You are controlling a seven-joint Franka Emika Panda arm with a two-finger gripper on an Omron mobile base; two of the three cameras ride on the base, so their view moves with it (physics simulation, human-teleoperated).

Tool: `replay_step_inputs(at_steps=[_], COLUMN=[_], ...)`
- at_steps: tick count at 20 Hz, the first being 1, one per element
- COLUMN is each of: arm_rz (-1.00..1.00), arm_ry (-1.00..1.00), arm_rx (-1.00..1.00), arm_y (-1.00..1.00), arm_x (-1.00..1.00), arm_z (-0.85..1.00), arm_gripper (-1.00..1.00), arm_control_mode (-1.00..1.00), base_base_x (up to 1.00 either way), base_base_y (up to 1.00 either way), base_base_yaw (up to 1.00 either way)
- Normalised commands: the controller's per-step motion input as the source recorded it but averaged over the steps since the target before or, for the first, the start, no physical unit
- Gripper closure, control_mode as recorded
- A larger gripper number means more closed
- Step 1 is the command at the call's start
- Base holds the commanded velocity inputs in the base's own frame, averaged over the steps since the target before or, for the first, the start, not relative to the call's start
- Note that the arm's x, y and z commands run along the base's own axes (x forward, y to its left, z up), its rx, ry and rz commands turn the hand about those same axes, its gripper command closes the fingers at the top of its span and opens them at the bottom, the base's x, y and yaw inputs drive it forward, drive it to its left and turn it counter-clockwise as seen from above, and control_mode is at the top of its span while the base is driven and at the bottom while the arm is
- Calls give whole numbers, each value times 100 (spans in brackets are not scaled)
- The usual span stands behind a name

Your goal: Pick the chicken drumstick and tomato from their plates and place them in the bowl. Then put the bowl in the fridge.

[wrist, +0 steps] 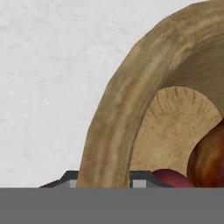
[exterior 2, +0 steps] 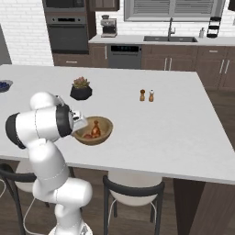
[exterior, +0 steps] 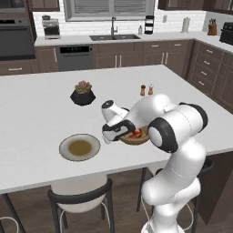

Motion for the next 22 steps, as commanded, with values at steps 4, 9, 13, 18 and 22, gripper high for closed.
replay_step_inputs(at_steps=[4, 9, 13, 18, 22], arm_rz=[8, 39, 55, 62, 68], arm_ry=[0, -1, 0, -5, -2], arm_rx=[0, 3, 22, 27, 5], arm_y=[0, -6, -39, -45, -57], arm_x=[-59, -78, -86, -79, -31], arm_z=[83, 90, 76, 75, 82], arm_gripper=[100, 100, 100, 100, 100], arm_control_mode=[-100, -100, -100, -100, -100], base_base_x=[0, 0, 0, 0, 0], base_base_y=[0, 0, 0, 0, 0], base_base_yaw=[0, 0, 0, 0, 0])
